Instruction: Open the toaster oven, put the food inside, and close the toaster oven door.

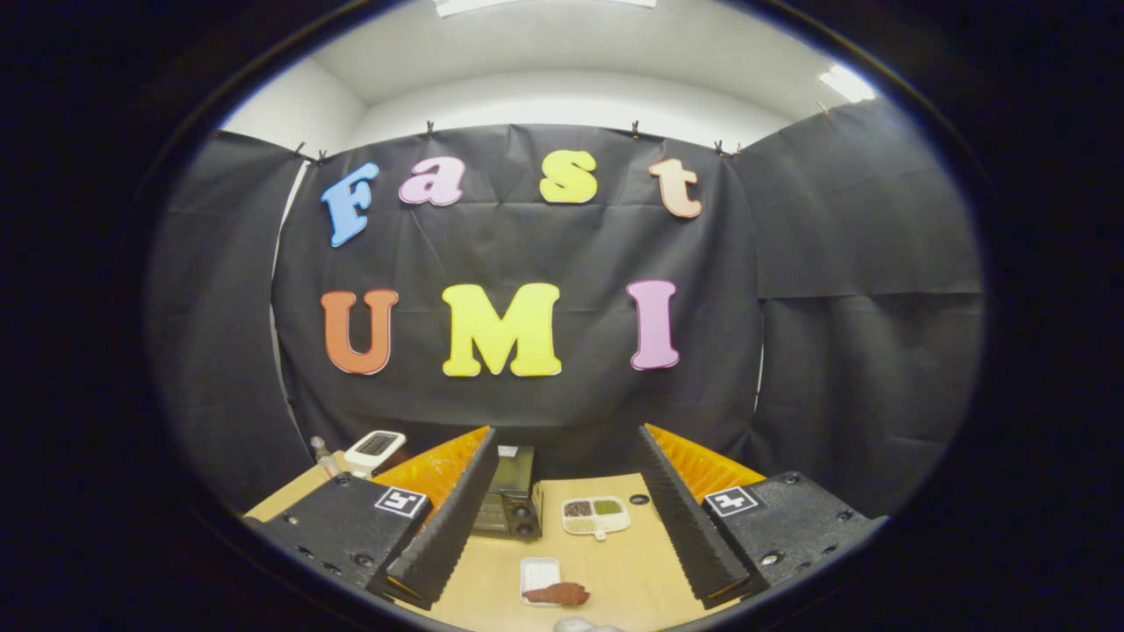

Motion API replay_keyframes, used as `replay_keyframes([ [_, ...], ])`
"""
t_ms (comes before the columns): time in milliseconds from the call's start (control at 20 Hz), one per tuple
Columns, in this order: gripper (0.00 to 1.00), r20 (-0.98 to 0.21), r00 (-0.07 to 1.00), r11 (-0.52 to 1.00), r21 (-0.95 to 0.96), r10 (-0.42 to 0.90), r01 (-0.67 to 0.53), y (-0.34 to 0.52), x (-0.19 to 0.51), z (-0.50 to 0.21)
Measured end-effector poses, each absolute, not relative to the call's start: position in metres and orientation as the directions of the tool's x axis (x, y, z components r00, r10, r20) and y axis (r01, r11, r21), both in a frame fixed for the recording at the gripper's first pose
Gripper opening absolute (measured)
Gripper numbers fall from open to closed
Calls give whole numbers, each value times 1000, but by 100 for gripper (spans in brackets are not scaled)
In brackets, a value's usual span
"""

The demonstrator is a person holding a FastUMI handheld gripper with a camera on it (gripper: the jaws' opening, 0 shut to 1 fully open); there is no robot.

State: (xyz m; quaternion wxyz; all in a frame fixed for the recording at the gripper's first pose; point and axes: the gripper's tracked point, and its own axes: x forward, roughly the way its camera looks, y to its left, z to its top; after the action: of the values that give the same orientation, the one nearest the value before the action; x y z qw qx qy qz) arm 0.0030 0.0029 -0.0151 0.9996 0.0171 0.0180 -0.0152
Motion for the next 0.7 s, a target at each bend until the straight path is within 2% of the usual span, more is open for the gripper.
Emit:
replay_keyframes([
  [400,100,-51,998,999,26,-31,33,37,36,-31],
  [700,100,-39,999,1000,9,1,0,105,87,-54],
])
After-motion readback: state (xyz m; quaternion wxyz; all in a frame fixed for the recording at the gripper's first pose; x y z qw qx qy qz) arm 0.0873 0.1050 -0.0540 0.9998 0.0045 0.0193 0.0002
